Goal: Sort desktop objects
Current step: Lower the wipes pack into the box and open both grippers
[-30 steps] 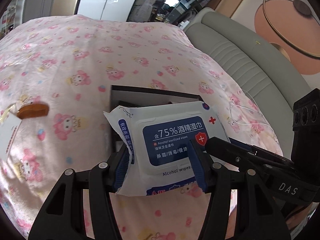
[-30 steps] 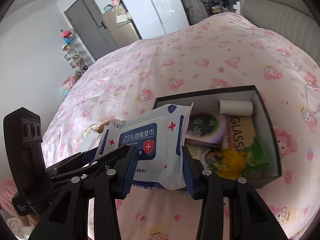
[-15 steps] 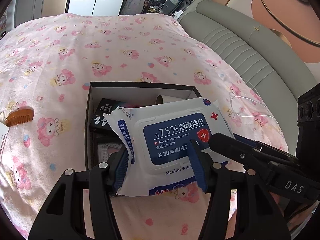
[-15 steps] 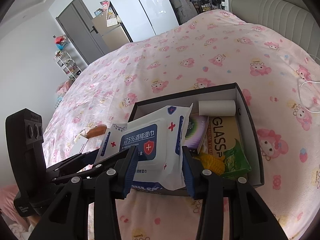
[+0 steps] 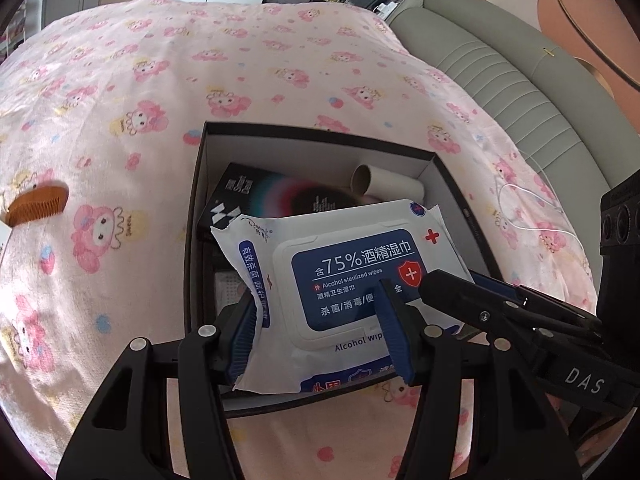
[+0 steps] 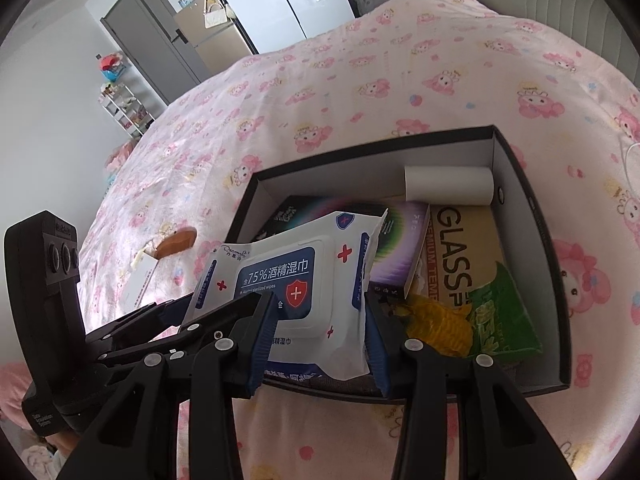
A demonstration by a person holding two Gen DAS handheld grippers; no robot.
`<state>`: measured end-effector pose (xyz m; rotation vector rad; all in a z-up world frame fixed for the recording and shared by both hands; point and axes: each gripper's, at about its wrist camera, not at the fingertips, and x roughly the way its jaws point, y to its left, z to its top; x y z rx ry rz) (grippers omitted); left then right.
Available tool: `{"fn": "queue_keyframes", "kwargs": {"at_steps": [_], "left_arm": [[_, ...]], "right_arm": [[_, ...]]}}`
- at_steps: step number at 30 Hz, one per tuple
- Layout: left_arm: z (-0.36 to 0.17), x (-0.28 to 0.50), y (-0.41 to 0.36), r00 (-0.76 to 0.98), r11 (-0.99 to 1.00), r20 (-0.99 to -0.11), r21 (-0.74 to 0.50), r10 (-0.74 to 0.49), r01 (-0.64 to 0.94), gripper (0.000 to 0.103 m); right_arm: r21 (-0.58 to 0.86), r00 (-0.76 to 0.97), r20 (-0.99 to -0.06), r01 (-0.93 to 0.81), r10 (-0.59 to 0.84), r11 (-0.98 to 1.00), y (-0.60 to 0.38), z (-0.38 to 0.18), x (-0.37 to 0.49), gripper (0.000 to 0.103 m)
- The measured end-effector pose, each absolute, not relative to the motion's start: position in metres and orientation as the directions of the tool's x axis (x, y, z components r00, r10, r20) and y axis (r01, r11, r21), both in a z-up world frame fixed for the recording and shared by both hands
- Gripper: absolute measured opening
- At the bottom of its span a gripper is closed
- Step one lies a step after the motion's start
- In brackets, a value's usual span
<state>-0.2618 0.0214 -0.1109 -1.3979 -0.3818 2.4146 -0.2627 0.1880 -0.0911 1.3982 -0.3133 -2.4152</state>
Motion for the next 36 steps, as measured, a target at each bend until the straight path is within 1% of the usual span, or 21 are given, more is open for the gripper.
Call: {"fn": "queue_keyframes", "kwargs": {"at_steps": [7, 10, 14, 18, 21, 24, 25, 26, 29, 32, 36], "left_arm": [[-0.125, -0.267, 0.019, -0.457, -0.922, -0.804, -0.367, 0.381, -0.125, 0.056], [-0.13, -0.268, 0.02, -0.452, -0.936, -0.822, -0.332, 0.347, -0.116, 0.056], [-0.136, -0.266, 0.022, -0.446, -0.955, -0.845, -0.276, 0.295, -0.108, 0.056], [-0.131, -0.259, 0.023, -0.479, -0.97, -0.844, -0.22, 0.244, -0.107, 0.056], [-0.122, -0.255, 0.022, -0.545, -0.982, -0.817, -0.174, 0.187, -0.075, 0.054], [-0.116, -0.253, 0.019, -0.572, -0.97, -0.786, -0.225, 0.234, -0.087, 0.05], [-0.116, -0.254, 0.019, -0.569, -0.964, -0.781, -0.246, 0.258, -0.099, 0.05], [-0.118, -0.254, 0.02, -0.563, -0.963, -0.782, -0.246, 0.266, -0.112, 0.049], [-0.127, -0.259, 0.027, -0.539, -0.967, -0.804, -0.215, 0.253, -0.134, 0.039], [-0.14, -0.267, 0.03, -0.494, -0.97, -0.835, -0.214, 0.242, -0.114, 0.038], [-0.141, -0.266, 0.028, -0.491, -0.967, -0.834, -0.231, 0.252, -0.105, 0.037]], "right_arm": [[0.352, -0.426, -0.818, 0.16, -0.386, -0.922, 0.187, -0.111, -0.273, 0.039], [0.339, -0.406, -0.836, 0.149, -0.371, -0.929, 0.185, -0.12, -0.275, 0.039], [0.281, -0.391, -0.863, 0.153, -0.319, -0.948, 0.18, -0.128, -0.276, 0.039], [0.217, -0.44, -0.86, 0.146, -0.26, -0.965, 0.183, -0.119, -0.272, 0.039], [0.2, -0.486, -0.839, 0.14, -0.244, -0.97, 0.189, -0.11, -0.268, 0.039], [0.202, -0.491, -0.832, 0.166, -0.258, -0.965, 0.189, -0.111, -0.267, 0.039], [0.207, -0.484, -0.834, 0.173, -0.266, -0.963, 0.189, -0.113, -0.268, 0.039], [0.213, -0.476, -0.836, 0.178, -0.273, -0.961, 0.188, -0.116, -0.268, 0.039], [0.222, -0.452, -0.845, 0.189, -0.285, -0.957, 0.181, -0.125, -0.272, 0.039], [0.215, -0.435, -0.859, 0.175, -0.271, -0.961, 0.176, -0.134, -0.276, 0.039], [0.212, -0.417, -0.87, 0.164, -0.263, -0.963, 0.174, -0.137, -0.279, 0.039]]}}
